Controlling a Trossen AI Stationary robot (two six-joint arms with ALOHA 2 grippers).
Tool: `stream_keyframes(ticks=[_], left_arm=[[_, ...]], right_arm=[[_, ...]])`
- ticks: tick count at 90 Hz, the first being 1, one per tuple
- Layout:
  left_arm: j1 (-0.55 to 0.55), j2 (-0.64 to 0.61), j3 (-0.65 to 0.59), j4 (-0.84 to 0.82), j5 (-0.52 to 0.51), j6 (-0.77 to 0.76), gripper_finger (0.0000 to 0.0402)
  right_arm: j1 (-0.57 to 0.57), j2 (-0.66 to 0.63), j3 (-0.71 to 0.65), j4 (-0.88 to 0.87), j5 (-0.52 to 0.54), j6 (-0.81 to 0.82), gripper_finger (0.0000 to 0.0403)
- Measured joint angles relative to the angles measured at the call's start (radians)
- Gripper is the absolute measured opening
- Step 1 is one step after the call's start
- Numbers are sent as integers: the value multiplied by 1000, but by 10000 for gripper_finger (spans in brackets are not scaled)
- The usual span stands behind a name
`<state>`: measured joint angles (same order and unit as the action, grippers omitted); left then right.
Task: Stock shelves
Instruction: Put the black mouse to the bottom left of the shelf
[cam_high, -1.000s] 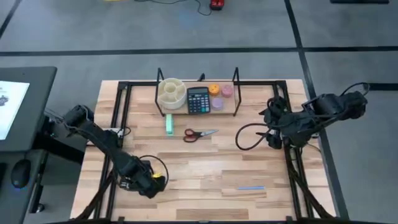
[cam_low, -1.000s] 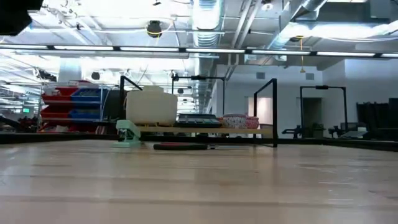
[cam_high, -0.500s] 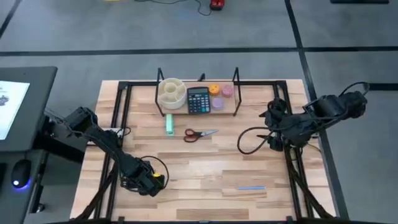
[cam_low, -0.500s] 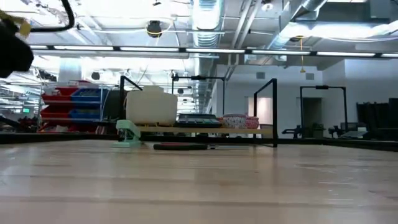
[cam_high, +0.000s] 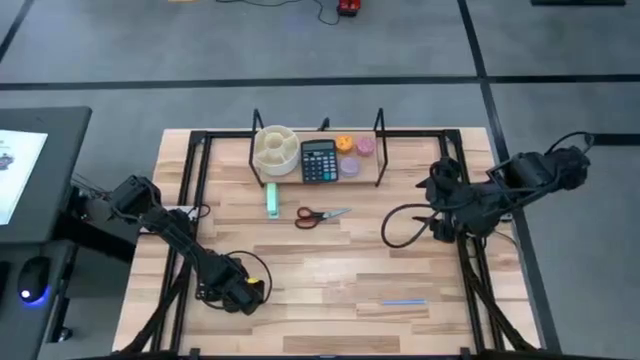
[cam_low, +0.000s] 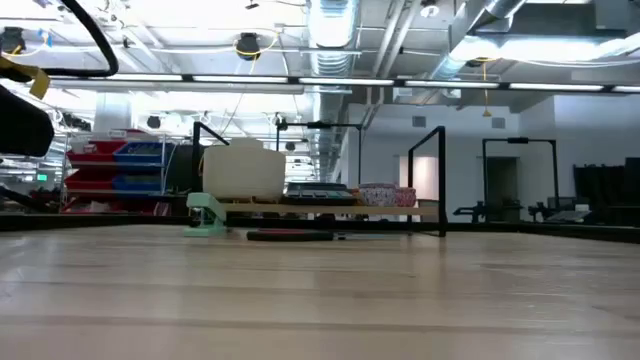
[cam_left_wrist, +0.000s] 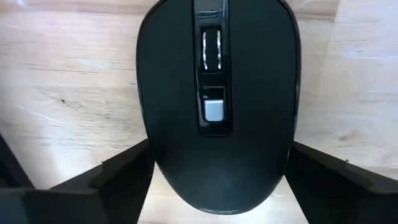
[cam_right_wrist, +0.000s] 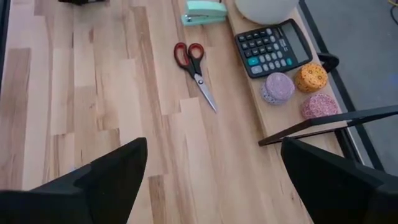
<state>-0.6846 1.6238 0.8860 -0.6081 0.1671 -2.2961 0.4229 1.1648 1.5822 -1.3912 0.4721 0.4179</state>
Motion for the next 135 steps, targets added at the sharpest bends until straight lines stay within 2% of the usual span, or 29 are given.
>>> stream_keyframes(ticks=[8, 30, 61, 88, 106, 135], left_arm=[[20, -2, 0, 7, -14, 6, 263], [141, 0, 38, 21, -79, 127, 263], [404, 0, 157, -31, -202, 372, 263], [624, 0, 212, -29, -246, 558, 263], [710, 0, 255, 27, -287, 615, 263], [808, 0, 276, -29, -303, 713, 263]], right_arm=[[0, 0, 0, 3, 0, -1, 358], [0, 0, 0, 12, 0, -7, 358], [0, -2, 0, -1, 0, -8, 358], [0, -2, 0, 0, 0, -8, 358], [0, -2, 0, 1, 1, -8, 358], [0, -2, 0, 1, 7, -8, 358]])
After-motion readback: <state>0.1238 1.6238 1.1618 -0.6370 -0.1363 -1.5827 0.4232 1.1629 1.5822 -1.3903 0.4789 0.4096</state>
